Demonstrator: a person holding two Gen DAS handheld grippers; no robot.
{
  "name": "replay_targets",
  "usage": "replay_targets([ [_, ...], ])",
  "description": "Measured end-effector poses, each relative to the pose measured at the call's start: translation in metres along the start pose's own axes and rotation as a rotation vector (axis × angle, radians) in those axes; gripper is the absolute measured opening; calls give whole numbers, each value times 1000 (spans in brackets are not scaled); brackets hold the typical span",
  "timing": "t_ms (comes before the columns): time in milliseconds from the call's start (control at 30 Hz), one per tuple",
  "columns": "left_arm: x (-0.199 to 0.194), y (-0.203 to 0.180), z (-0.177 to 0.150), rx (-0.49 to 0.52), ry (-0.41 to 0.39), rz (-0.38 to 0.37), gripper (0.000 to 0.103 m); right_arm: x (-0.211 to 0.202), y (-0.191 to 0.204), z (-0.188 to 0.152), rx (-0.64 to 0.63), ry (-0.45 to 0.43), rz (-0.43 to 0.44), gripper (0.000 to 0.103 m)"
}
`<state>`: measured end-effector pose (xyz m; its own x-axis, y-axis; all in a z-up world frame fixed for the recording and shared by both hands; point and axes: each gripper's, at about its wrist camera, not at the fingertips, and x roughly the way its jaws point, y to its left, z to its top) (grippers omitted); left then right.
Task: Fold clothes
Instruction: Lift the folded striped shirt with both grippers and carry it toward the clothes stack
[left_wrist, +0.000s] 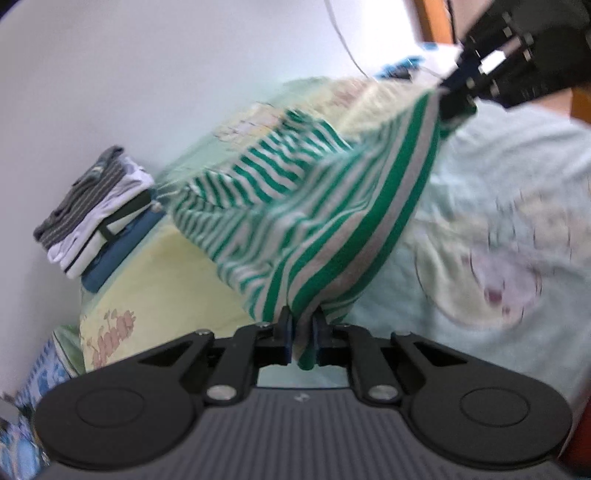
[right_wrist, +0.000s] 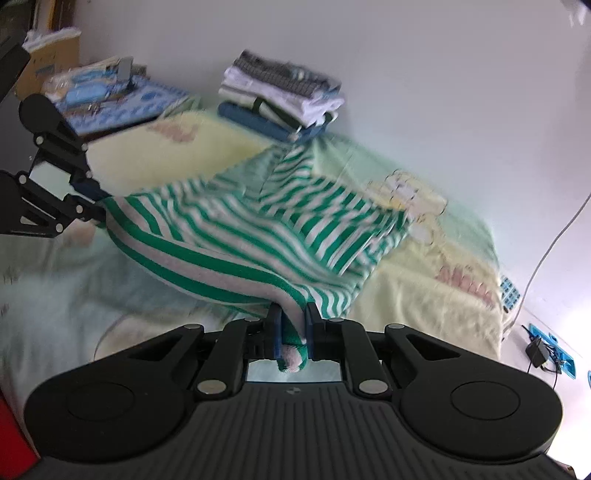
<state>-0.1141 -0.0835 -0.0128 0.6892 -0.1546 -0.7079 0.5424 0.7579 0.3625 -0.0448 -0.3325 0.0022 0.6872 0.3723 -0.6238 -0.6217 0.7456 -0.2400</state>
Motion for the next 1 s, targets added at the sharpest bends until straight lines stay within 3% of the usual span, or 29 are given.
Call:
replay_targets([
  [233,-8,44,28,-167,-68,-8,9,0,-21,33,23,-44,-17,11],
  [467,13,86,60,-262,-117,53,9,24,-45,66,39,-78,-52,11],
  [833,89,153,112,-337,-77,103,8,93,-77,111,78,-56,-122,11],
  [1000,129,168,121,-340,-30,109,8,125,-83,120,97,-34,-150,11],
])
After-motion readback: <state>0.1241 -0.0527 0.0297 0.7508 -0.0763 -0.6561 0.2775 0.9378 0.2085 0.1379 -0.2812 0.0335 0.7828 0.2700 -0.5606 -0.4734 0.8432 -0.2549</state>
